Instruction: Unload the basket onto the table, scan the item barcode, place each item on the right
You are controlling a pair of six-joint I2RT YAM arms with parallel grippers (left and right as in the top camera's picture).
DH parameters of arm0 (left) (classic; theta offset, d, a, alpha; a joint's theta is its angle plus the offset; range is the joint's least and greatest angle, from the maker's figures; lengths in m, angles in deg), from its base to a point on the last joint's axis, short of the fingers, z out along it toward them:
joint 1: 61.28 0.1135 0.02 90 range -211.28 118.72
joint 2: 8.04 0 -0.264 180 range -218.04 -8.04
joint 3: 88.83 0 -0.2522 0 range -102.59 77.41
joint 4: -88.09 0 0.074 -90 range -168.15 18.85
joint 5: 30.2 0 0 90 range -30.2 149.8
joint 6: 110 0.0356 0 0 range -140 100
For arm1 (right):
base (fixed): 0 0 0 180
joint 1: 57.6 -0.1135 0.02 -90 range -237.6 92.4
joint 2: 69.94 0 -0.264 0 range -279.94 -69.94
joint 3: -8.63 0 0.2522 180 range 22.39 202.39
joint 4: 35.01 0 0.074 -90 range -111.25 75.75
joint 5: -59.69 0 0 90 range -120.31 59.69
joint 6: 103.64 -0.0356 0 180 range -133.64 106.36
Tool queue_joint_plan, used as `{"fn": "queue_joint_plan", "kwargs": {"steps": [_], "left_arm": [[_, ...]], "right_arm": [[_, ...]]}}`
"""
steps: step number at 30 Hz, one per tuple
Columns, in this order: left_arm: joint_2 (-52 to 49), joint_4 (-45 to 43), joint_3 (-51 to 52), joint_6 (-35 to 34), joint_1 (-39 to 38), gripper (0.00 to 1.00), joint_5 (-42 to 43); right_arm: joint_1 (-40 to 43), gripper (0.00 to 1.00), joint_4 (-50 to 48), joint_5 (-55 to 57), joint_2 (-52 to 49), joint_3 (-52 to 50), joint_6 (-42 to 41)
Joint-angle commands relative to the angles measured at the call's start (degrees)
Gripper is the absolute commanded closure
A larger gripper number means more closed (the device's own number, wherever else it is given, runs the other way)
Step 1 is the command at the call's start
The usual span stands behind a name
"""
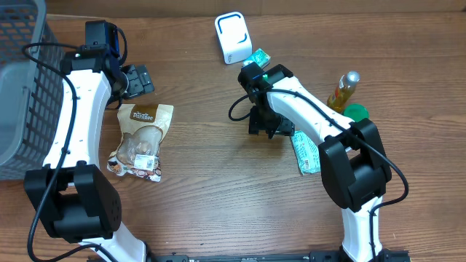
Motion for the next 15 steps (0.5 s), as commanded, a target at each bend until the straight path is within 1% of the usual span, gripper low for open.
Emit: {"fn": "queue_joint_plan", "kwargs": {"steps": [1, 4, 6, 7, 8, 9, 15], "left_arm": [[0.5, 0.0, -0.5, 0.0, -0.3, 0.0, -0.7], [0.5, 0.0, -0.5, 0.0, -0.3, 0.0, -0.7], [0.5, 0.0, -0.5, 0.0, -0.3, 0.0, -0.7], [0.5, 0.0, -0.5, 0.0, -0.3, 0.0, -0.7], [0.5, 0.0, -0.5, 0.0, -0.3, 0.01, -0.7], [0.5, 0.0, -0.5, 0.0, -0.3, 0.0, -0.7], [0.5, 0.0, -0.5, 0.0, -0.3, 0.0, -0.7]], "right_arm": [[0.1, 0.3, -2.5, -1.6, 0.0, -0.3, 0.1], [0.3, 0.33, -5.8, -2.0, 0.0, -0.3, 0.0], [0.3, 0.33, -6.9, -3.3, 0.0, -0.3, 0.0], [0.3, 0.23, -7.3, -3.8, 0.0, -0.3, 0.0], [0.3, 0.06, -7.8, -4.0, 0.0, -0.3, 0.0], [0.3, 0.0, -8.6, -4.0, 0.0, -0.3, 0.0], [2.1, 0.0, -15.4, -5.8, 0.0, -0.3, 0.0]]}}
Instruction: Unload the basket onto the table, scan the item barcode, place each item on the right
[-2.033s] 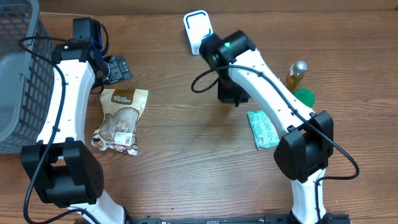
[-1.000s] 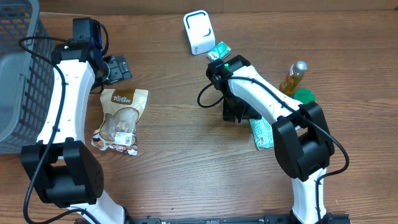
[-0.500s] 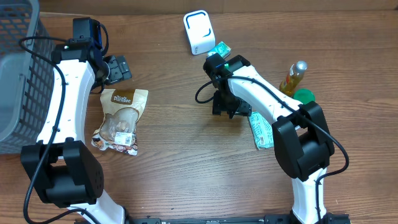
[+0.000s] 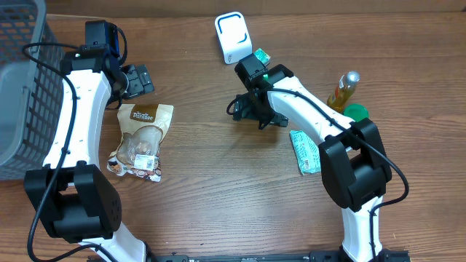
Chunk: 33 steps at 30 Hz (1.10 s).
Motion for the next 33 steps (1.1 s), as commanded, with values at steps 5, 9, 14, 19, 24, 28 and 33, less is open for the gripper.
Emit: {"fn": "queue_joint_plan", "kwargs": {"steps": [5, 9, 14, 19, 24, 28, 33], "left_arm": [[0.5, 0.0, -0.5, 0.0, -0.3, 0.01, -0.7], [0.5, 0.0, -0.5, 0.0, -0.3, 0.0, -0.7], [0.5, 0.0, -0.5, 0.0, -0.3, 0.01, -0.7], [0.5, 0.0, -0.5, 0.0, -0.3, 0.0, -0.7], [0.5, 0.0, -0.5, 0.0, -0.3, 0.01, -0.7], [0.5, 0.0, -0.5, 0.0, -0.3, 0.0, -0.7], [0.5, 0.0, -0.5, 0.0, -0.3, 0.01, -0.7]], "right_arm": [[4.0, 0.0, -4.1, -4.7, 0.0, -0.4, -0.2], [5.0, 0.17, -10.3, -4.7, 0.0, -0.4, -0.7], [6.9, 0.45, -20.9, -2.8, 0.0, -0.4, -4.7], [8.9, 0.57, -27.5, 1.7, -0.9, -0.4, -11.0], [9.6, 0.57, -37.5, 1.4, -3.2, -0.4, -11.0], [9.5, 0.6, -41.9, 1.7, -5.9, -0.4, -12.9], [9.5, 0.59, -44.3, 2.5, -10.1, -0.4, -18.8]]}}
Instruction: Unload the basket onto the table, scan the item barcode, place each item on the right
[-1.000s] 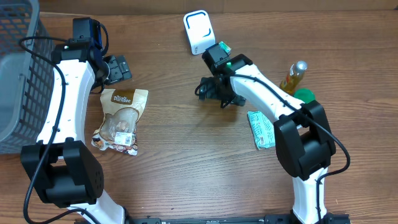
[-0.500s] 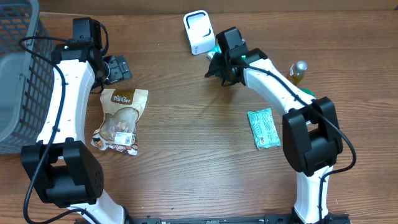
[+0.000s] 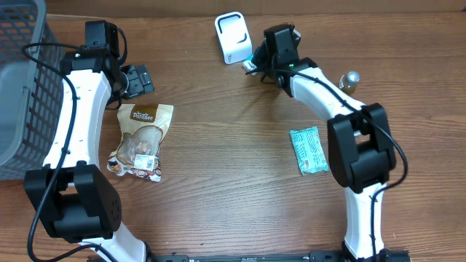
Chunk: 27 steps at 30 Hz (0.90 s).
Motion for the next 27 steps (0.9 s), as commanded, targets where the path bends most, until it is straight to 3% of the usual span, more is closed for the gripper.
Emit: {"fn": "queue_joint_plan", "kwargs": {"steps": [1, 5, 9, 11, 13, 14, 20, 24, 27], "left_arm": [[0.5, 0.0, -0.5, 0.0, -0.3, 0.0, -0.7], [0.5, 0.0, -0.5, 0.0, -0.3, 0.0, -0.7], [0.5, 0.0, -0.5, 0.0, -0.3, 0.0, -0.7], [0.5, 0.0, -0.5, 0.0, -0.3, 0.0, -0.7], [0.5, 0.0, -0.5, 0.0, -0.3, 0.01, -0.7], [0.5, 0.0, -0.5, 0.0, -0.3, 0.0, -0.7], [0.5, 0.0, -0.5, 0.0, -0.3, 0.0, -0.7], [0.5, 0.0, -0.5, 0.0, -0.3, 0.01, -0.7], [0.5, 0.0, -0.5, 0.0, -0.3, 0.0, -0.7]], "right_arm": [[-0.2, 0.56, -1.8, 1.2, -4.1, -0.2, -4.6], [-0.2, 0.51, -6.0, 1.2, -7.0, -0.2, -4.5], [-0.2, 0.53, -8.2, 1.2, -8.3, -0.2, -4.5], [-0.2, 0.65, -8.4, 1.2, -8.4, -0.2, -4.5], [-0.2, 0.91, -8.2, 1.1, -8.4, -0.2, -4.4], [-0.1, 0.96, -7.7, 1.0, -8.3, -0.2, -4.2], [2.2, 0.96, -1.8, -4.8, -5.3, -0.1, -2.4], [3.5, 0.96, -9.3, -17.1, -1.8, 0.0, 11.3], [3.2, 0.96, -10.6, -15.1, 1.2, 1.0, 16.8]]}}
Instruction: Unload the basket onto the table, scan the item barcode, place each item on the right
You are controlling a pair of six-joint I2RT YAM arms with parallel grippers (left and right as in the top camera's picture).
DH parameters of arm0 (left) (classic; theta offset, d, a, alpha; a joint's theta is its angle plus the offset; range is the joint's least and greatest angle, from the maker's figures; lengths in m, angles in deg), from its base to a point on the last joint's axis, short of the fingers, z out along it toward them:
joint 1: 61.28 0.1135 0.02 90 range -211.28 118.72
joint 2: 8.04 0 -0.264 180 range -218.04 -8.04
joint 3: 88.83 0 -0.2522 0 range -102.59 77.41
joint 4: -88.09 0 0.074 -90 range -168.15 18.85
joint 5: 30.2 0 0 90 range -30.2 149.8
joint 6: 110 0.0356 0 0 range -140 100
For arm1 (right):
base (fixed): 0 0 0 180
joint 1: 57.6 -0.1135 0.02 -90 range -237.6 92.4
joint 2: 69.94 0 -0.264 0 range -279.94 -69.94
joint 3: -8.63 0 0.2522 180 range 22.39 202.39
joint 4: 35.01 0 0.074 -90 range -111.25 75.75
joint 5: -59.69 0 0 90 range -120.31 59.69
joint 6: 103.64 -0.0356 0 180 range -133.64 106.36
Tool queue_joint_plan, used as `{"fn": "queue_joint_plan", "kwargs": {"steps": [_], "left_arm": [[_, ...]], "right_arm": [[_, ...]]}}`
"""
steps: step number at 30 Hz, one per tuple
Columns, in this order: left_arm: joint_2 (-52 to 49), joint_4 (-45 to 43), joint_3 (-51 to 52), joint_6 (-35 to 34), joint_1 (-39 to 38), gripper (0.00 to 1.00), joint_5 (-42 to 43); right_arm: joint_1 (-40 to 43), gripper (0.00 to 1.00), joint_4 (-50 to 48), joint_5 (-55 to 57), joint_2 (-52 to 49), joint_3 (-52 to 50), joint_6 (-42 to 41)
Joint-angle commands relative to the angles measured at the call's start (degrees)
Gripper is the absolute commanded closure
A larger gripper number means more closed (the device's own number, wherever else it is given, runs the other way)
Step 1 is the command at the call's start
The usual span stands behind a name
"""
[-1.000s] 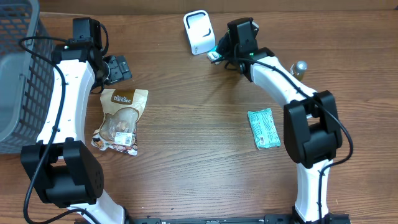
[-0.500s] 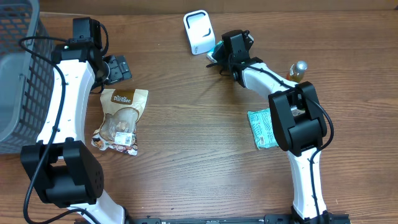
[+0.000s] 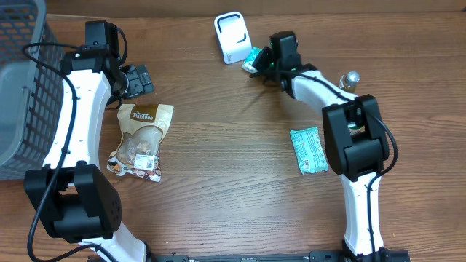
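A white barcode scanner stands at the back of the table. Just right of it lies a small green box. My right gripper is right at that box, touching or nearly touching it; the wrist hides its fingers, so its state is unclear. A green flat packet lies free on the table beside the right arm's base. A tan snack bag lies at the left. My left gripper hovers just above the bag's top edge, its fingers apart and empty.
A grey mesh basket fills the left edge. A yellow bottle with a silver cap stands at the back right, partly hidden behind the right arm.
The right wrist has shifted a little to the right and turned beside the scanner; the small green box shows more at its tip. The left arm has not moved.
The right gripper was first low over the top end of the green packet. Then it was to the left of the packet, which lay free. Then it was at the back by the scanner and the small green box, and it stays there now.
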Motion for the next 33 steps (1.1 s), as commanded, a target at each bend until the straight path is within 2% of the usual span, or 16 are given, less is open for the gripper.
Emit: {"fn": "queue_joint_plan", "kwargs": {"steps": [1, 8, 11, 16, 20, 33], "left_arm": [[0.5, 0.0, -0.5, 0.0, -0.3, 0.0, -0.7], [0.5, 0.0, -0.5, 0.0, -0.3, 0.0, -0.7], [0.5, 0.0, -0.5, 0.0, -0.3, 0.0, -0.7], [0.5, 0.0, -0.5, 0.0, -0.3, 0.01, -0.7], [0.5, 0.0, -0.5, 0.0, -0.3, 0.01, -0.7], [0.5, 0.0, -0.5, 0.0, -0.3, 0.0, -0.7]], "right_arm": [[-0.4, 0.96, -0.9, -2.1, 7.3, 1.1, 11.7], [-5.7, 0.96, -1.6, 18.3, 9.5, 2.9, 36.2], [-8.9, 0.96, -5.6, 28.3, 9.3, 2.9, 47.4], [-12.4, 0.96, -16.1, 30.7, 8.8, 2.9, 64.5], [-12.9, 0.96, -21.6, 33.7, 7.3, 2.9, 65.9], [-11.1, 0.96, -22.3, 32.3, 0.0, 2.9, 65.8]]}}
